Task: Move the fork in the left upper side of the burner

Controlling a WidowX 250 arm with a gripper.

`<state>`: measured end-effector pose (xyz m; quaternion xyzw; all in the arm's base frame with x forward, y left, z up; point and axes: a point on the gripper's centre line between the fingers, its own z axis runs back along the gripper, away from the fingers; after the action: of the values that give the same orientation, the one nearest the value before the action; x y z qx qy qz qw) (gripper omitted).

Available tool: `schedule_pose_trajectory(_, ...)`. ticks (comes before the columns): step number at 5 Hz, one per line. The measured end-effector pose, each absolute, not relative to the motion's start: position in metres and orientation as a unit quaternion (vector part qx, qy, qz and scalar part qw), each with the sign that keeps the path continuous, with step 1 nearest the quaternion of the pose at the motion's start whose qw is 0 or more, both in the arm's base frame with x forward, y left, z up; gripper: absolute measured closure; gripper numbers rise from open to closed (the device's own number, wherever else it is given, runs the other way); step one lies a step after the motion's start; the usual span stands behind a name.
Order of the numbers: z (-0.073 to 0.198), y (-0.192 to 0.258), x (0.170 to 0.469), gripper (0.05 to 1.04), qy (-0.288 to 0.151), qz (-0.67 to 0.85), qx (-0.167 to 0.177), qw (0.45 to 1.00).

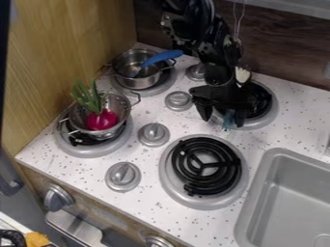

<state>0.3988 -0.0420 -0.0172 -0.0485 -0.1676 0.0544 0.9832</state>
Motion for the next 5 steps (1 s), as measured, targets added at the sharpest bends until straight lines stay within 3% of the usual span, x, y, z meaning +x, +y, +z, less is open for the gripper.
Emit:
schedule_pose_trajectory(1, -0.0301, -0.0437, 0.3980, 0.138, -0.162, 0.051, -0.053, 0.984)
schedule_pose_trajectory(2, -0.0314, -0.0423, 0.3993, 0.298, -0.161, 0.042, -0.046, 0.985)
schedule_pose_trajectory(4, -0.0326, -0.0443, 0.3945, 0.772, -0.170, 0.033, -0.026, 0.985)
schedule_pose_trajectory(5, -0.0256, -0.0458, 0.3921, 0.807, -0.188, 0.040, -0.015, 0.981)
